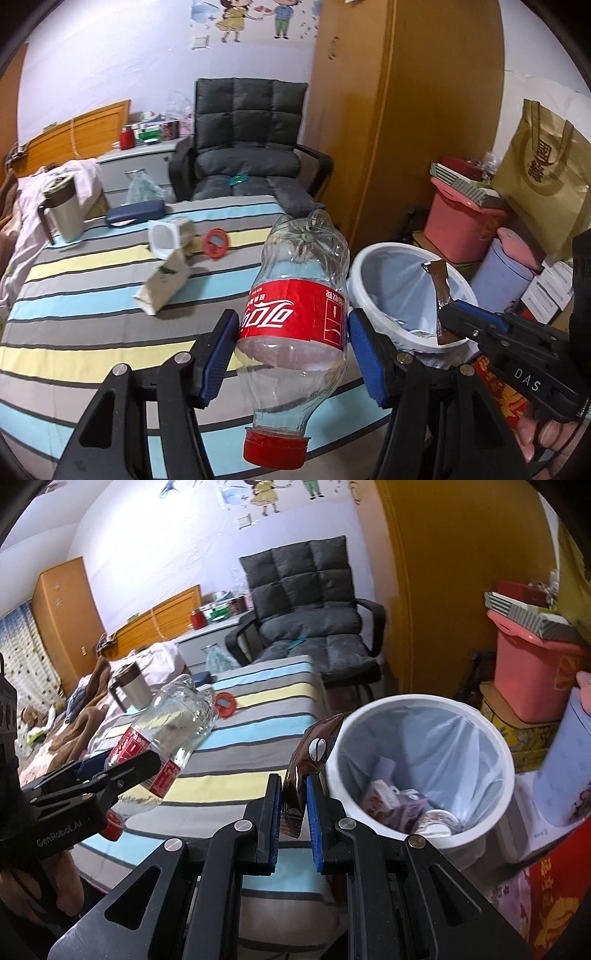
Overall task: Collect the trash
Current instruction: 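Open both grippers over the bin to drop the bottle and wrapper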
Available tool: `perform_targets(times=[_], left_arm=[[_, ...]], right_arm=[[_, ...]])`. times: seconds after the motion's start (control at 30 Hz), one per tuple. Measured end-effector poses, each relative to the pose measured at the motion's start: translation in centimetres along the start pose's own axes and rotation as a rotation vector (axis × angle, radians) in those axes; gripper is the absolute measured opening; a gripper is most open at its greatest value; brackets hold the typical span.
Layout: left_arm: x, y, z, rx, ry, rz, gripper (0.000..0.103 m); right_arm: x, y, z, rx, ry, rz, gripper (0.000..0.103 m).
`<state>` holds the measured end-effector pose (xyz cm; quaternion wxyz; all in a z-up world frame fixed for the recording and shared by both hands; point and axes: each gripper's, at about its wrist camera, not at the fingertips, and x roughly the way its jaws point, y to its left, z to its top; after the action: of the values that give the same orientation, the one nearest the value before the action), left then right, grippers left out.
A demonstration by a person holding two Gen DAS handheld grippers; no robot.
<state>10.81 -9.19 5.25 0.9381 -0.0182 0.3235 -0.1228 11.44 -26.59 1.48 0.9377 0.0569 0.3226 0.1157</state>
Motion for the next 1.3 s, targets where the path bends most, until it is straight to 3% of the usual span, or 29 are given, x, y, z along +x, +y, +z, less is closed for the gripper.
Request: perform_targets(times=[0.87,1.3], left_arm=[[9.9,-8.7,1.5,0.1,0.138,-0.214,0.063],[13.0,-10.0,1.7,0.107,0.183,-0.236,0.064]], right_arm=[[2.1,-8.1,-0.4,0.139,0.073,-0.125,0.016],[3.0,-10.3,-0.4,0.169,0.1,-0.154,0.017]])
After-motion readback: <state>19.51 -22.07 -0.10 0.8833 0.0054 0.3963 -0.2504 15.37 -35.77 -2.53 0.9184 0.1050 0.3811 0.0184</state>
